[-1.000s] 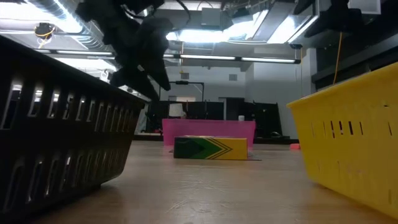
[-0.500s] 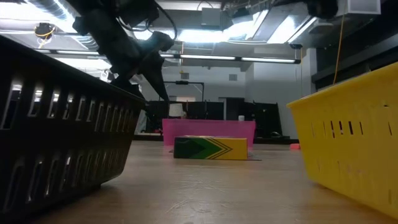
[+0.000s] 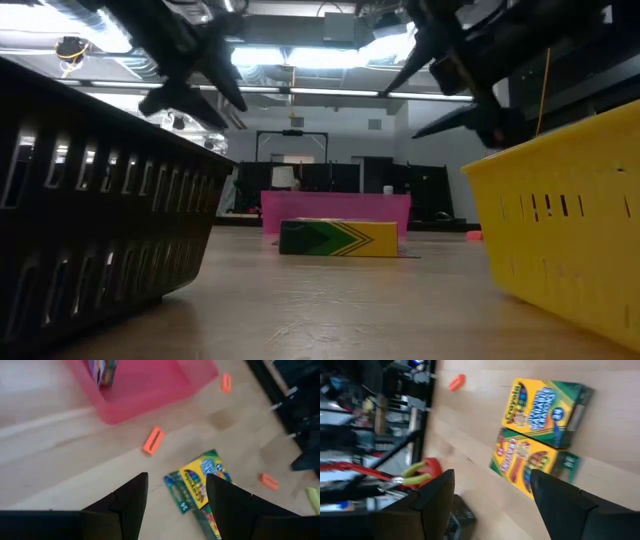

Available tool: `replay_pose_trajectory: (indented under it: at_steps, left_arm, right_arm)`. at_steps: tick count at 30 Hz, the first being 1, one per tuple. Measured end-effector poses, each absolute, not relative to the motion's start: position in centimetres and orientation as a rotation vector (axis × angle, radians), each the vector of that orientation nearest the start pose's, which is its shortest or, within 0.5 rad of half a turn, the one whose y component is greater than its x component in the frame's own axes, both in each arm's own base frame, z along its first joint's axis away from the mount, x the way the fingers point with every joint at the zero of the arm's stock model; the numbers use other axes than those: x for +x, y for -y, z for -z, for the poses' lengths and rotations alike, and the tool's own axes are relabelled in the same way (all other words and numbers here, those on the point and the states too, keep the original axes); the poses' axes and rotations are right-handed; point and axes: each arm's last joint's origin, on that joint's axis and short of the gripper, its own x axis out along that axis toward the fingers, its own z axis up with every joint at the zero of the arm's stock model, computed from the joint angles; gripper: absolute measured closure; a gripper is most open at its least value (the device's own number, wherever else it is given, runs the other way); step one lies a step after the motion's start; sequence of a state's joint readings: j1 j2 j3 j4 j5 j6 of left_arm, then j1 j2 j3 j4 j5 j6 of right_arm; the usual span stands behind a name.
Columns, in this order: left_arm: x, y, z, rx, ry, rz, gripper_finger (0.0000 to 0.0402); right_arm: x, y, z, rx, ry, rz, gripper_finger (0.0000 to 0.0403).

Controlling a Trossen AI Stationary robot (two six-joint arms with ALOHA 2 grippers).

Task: Pick & Place School Supplies
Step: Put the yellow crayon box into the red bin

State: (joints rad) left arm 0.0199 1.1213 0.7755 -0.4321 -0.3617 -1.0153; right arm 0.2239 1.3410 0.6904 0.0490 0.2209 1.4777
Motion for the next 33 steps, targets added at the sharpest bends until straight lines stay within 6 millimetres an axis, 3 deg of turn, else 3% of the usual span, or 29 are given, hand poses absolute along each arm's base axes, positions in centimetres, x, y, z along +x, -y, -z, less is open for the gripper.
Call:
replay_pose_trajectory:
  at_steps: [7, 18, 24, 33]
  left_arm:
    - [20.1, -1.2, -25.5, -0.756, -0.536, -0.774, 0.0204]
    - [20.0, -1.0, -25.4, -0.703, -0.551, -0.796, 0.0203]
    - [20.0, -1.0, -25.3, -0.7, -0.557, -0.798, 0.0203]
    - [20.0, -1.0, -25.3, -0.695, -0.56, -0.794, 0.0203]
  right_arm:
    - [28.3, -4.5, -18.8, 1.356, -0.481, 0.404, 0.014]
    - [31.2, -2.2, -16.6, 1.326, -0.533, 0.463, 0.0179]
    - [31.5, -1.1, -15.8, 1.327, -0.562, 0.47, 0.0202]
    - [31.3, -0.6, -15.5, 1.315, -0.591, 0.483, 0.0204]
